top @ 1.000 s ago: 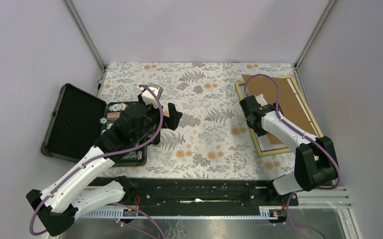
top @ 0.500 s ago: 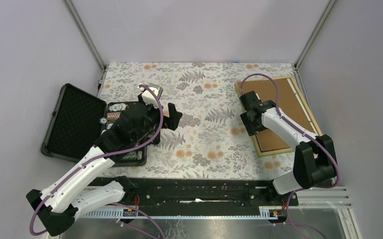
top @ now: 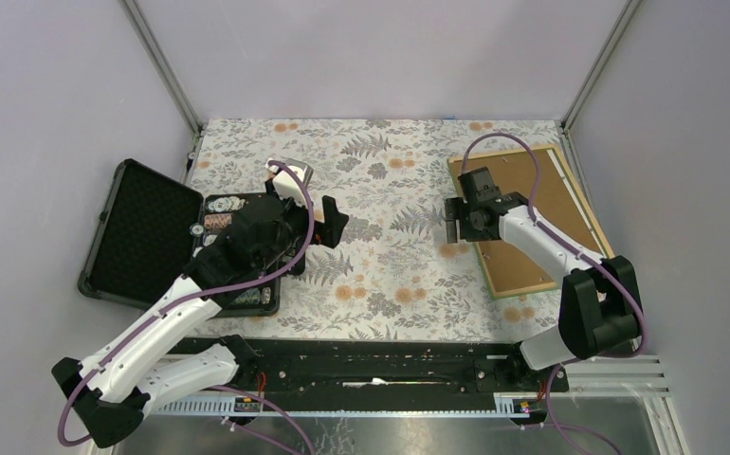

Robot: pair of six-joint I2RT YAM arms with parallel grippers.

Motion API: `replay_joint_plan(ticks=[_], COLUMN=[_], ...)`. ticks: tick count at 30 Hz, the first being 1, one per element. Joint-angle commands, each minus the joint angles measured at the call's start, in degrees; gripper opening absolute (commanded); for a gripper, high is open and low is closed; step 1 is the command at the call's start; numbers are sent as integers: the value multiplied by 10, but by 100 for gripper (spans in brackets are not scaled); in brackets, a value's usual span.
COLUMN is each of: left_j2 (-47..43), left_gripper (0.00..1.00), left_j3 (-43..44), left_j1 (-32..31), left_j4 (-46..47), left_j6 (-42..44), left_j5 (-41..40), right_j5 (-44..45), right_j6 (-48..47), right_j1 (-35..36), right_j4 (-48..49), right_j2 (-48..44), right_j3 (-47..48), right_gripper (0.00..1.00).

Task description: Put the photo into the frame

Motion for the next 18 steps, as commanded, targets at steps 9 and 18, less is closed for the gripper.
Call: replay_joint_plan(ticks=[9, 18], left_j2=[4, 5], left_gripper=[99, 99], left_j3=[1, 1], left_j1=[-1, -1], left_j4=[27, 28], left_j6=[11, 11], left_j5=[-11, -11], right_j5=[-34, -18], right_j6=[61, 55], right_j1=[-15, -16], right_j4=[86, 104], right_j2=[63, 96], right_j3=[-20, -21], right_gripper=[75, 72])
